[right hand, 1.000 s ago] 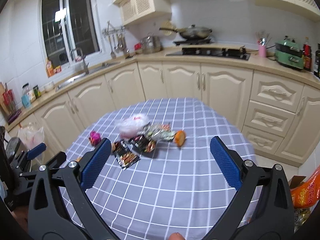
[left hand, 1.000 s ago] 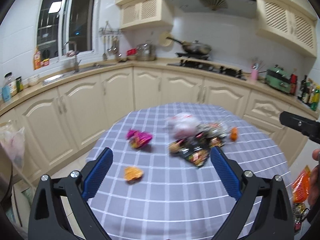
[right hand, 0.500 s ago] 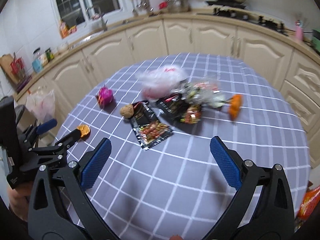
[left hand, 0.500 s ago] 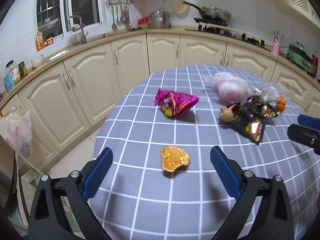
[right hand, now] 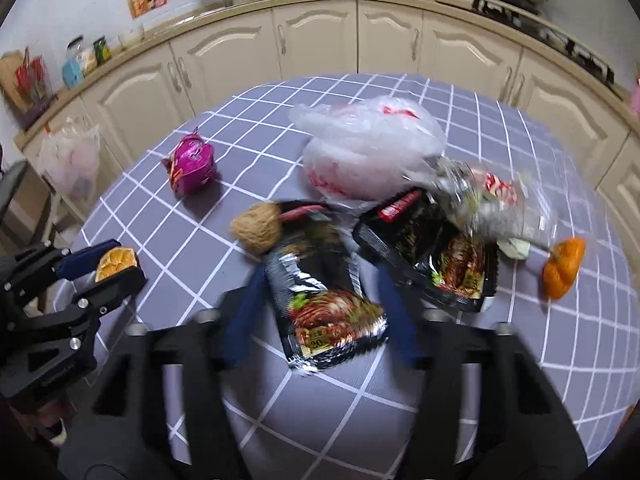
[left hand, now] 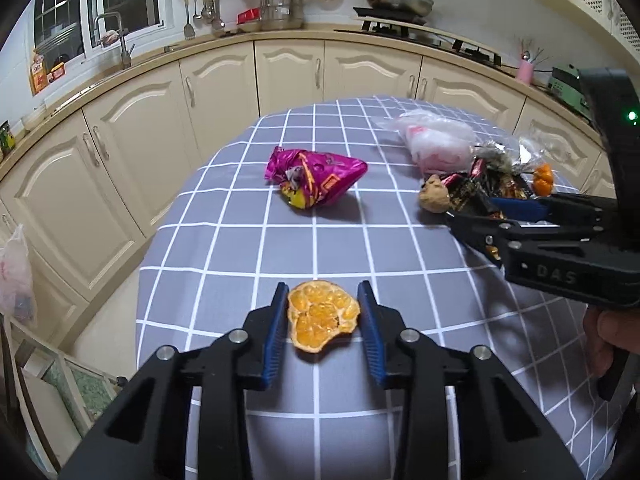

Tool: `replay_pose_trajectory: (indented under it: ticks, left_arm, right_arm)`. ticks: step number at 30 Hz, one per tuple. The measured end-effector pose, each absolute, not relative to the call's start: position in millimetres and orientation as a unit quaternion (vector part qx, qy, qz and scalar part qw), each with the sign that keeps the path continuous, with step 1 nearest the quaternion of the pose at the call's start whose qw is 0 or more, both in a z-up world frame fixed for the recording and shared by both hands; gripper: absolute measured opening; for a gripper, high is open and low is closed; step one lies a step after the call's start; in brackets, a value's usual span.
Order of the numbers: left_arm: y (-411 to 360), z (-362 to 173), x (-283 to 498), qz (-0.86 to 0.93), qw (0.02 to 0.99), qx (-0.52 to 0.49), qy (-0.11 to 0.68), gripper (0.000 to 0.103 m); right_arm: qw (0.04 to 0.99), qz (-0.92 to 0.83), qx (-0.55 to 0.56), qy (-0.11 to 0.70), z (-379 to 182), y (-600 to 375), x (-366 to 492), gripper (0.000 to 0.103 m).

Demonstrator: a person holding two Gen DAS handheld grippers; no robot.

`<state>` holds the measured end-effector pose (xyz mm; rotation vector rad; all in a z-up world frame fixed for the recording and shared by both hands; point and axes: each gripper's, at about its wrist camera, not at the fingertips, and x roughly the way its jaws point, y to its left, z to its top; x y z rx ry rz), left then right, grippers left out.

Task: Collect trash
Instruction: 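Grasp the dried orange peel with the left tool while the right tool grasps the brown nut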

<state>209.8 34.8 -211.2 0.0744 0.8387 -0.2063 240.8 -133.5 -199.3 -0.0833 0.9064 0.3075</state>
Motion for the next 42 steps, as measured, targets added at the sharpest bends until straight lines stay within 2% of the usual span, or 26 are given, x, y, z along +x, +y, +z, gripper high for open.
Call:
replay_pose_trajectory:
  ticks: [4, 6, 8, 16, 18, 19, 21, 32, 42]
  left_arm:
    - [34, -207, 202, -0.105, 0.912, 0.027, 0.395, 0.034]
    - [34, -206, 200, -0.108, 0.913, 0.022, 0.392, 0.034]
    - [34, -205, 197, -0.107, 0.915, 0.019, 0.390, 0.034]
    - [40, -204, 190, -0.101, 0.917, 0.009, 0.385, 0.034]
    - [41, -204, 191, -0.101, 0.917, 0.009, 0.385, 0.034]
    - [41, -203, 192, -0.101, 0.917, 0.009, 0.385, 0.034]
    - [40, -203, 191, -0.101, 0.918, 0.008, 0.384, 0.034]
    - [40, -183, 182, -0.101, 0.927, 0.001, 0.361, 0.034]
    - [-21, -142, 160, -0.154, 0.936, 0.022, 0.315, 0.034]
  right_arm:
    - [0.885, 0.163, -0.036, 0.435, -195, -139, 221, 0.039]
    - [0.884, 0.168, -0.022, 0.435, -194, -143, 217, 0.054]
    - [0.889, 0.169, -0.026, 0.424, -189, -144, 214, 0.059]
    - [0.898, 0.207, -0.050, 0.385, -174, -119, 214, 0.058]
    - [0.895, 0.205, -0.066, 0.391, -180, -109, 221, 0.047]
    - [0.892, 0.201, -0.071, 0.397, -185, -106, 226, 0.044]
    - [0.885, 0.197, -0.075, 0.416, -197, -103, 234, 0.025]
    - [0.902, 0.228, 0.010, 0.367, -156, -145, 204, 0.024]
    - [0.927, 0.198, 0.066, 0.312, -109, -225, 154, 0.024]
